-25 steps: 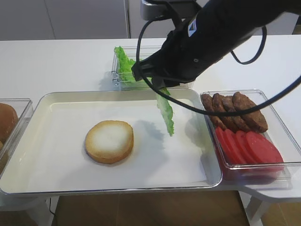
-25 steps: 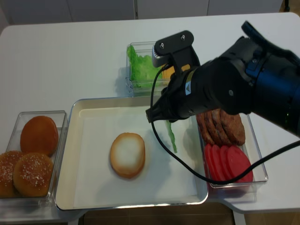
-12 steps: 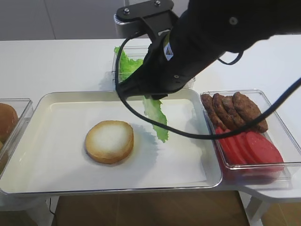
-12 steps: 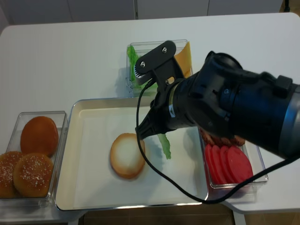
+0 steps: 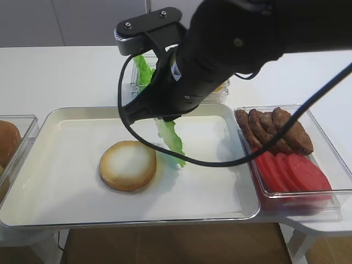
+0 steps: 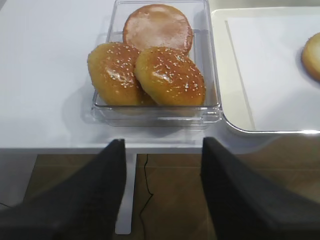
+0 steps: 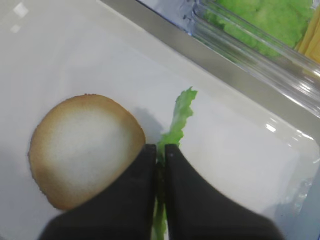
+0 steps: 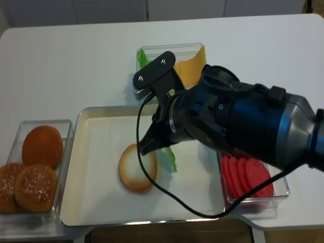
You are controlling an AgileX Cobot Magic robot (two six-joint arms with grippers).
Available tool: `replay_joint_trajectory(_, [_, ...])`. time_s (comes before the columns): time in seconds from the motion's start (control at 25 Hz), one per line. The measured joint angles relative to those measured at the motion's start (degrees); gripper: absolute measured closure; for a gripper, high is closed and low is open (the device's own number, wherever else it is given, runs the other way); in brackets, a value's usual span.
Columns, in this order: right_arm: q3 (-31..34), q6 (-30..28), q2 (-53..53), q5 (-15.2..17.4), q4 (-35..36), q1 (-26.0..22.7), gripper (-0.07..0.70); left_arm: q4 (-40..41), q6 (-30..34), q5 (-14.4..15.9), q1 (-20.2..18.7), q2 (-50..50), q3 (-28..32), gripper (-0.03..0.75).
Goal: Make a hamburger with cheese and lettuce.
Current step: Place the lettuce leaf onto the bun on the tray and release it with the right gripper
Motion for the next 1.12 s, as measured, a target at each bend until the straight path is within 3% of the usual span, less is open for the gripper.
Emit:
replay_joint_trajectory(0.92, [-0.59,1.24,3.63,-4.93,1.26,2.30,0.601,0.00,0.00,0.00,0.00,0.00,0.00,0.353])
replay_joint_trajectory(1.12, [-0.59,1.38,3.73,-7.57,1.84,2.30,0.601,0.00,0.00,0.00,0.00,0.00,0.00,0.353])
